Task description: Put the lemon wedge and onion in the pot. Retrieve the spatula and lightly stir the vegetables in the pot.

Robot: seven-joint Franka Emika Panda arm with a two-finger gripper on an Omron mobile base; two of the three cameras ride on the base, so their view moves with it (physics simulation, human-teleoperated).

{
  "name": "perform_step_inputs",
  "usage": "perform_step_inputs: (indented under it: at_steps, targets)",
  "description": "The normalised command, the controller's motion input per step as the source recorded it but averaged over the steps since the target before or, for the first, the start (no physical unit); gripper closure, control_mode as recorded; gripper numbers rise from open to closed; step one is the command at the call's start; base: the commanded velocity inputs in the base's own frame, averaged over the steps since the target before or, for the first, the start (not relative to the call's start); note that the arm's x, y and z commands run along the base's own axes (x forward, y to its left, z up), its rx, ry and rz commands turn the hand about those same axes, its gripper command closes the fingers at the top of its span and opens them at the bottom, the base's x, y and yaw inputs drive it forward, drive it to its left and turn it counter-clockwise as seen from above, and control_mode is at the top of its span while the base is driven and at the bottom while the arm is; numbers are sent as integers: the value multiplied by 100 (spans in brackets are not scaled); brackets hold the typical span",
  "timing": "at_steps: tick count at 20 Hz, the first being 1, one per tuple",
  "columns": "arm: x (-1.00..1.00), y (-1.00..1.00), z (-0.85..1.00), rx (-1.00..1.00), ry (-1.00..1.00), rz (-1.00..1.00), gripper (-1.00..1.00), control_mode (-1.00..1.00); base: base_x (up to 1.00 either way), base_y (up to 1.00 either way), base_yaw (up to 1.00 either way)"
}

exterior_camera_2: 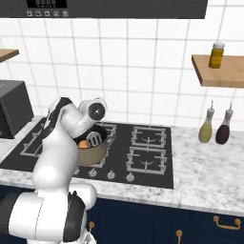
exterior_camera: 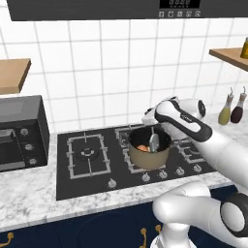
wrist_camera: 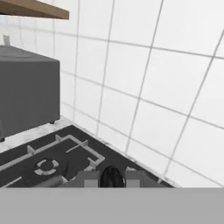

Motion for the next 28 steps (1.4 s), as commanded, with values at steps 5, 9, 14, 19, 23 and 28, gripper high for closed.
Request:
perform_step_inputs:
  at_steps: [5, 9, 14, 19, 23, 28]
  targets:
    - [18, 11, -6, 9, 0, 22, 100, -100, 0, 0, 0]
    - [1, 2, -4, 12, 0, 23, 100, -100, 0, 0, 0]
    - [0, -1, -26, 11, 0, 25, 100, -100, 0, 0, 0]
    - [0, -33, -64, 3, 0, 17, 100, -100, 0, 0, 0]
    - [-37, -41, -83, 0, 0, 10, 100, -100, 0, 0, 0]
    - [-47, 2, -26, 0, 0, 0, 100, -100, 0, 0, 0]
